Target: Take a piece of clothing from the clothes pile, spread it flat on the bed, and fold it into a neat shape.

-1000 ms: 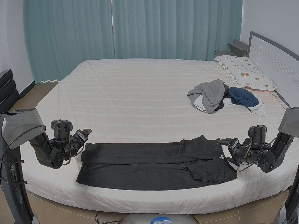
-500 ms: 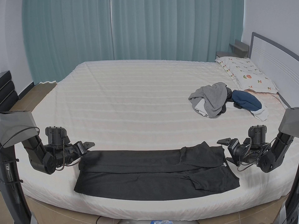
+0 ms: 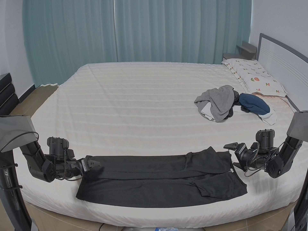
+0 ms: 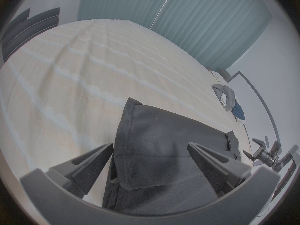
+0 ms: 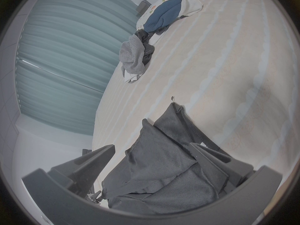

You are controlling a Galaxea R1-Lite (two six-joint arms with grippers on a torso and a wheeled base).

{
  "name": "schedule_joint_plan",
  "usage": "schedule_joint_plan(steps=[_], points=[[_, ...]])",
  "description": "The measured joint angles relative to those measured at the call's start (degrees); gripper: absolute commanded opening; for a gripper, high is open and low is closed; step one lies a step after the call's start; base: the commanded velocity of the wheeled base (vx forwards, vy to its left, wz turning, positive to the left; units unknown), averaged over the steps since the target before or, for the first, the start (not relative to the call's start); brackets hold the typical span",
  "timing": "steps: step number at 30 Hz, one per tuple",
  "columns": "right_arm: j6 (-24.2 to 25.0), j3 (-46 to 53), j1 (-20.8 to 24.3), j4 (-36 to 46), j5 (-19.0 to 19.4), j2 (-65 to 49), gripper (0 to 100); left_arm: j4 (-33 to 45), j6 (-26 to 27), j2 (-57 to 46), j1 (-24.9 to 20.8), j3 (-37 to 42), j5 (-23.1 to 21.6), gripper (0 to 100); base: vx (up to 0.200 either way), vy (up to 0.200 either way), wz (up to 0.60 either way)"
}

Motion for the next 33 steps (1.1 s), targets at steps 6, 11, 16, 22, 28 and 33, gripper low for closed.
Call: schedule_joint_plan(steps=[6, 11, 16, 22, 28, 33], points=[[-0.06, 0.0, 0.13, 0.0, 0.0, 0.11, 100, -0.2, 3.54, 0.78, -0.13, 0.57, 0.44, 100, 0.0, 0.0, 0.0], [-0.63, 0.0, 0.07, 0.0, 0.0, 0.33, 100, 0.02, 3.78, 1.17, -0.11, 0.74, 0.77, 100, 0.0, 0.0, 0.0], [-0.68, 0.0, 0.07, 0.0, 0.0, 0.41, 100, 0.16, 4.0, 1.41, -0.11, 0.74, 1.1, 100, 0.0, 0.0, 0.0], [-0.66, -0.06, 0.11, -0.09, 0.02, 0.55, 100, 0.18, 4.22, 1.77, -0.4, 0.8, 2.5, 100, 0.0, 0.0, 0.0], [-0.63, -0.06, 0.07, -0.09, 0.04, 0.55, 100, -0.17, 4.3, 2.13, -1.32, 1.11, 4.52, 100, 0.0, 0.0, 0.0], [-0.63, -0.11, 0.02, -0.09, 0.04, 0.55, 100, -0.2, 4.3, 2.22, -1.54, 1.24, 4.68, 100, 0.0, 0.0, 0.0]])
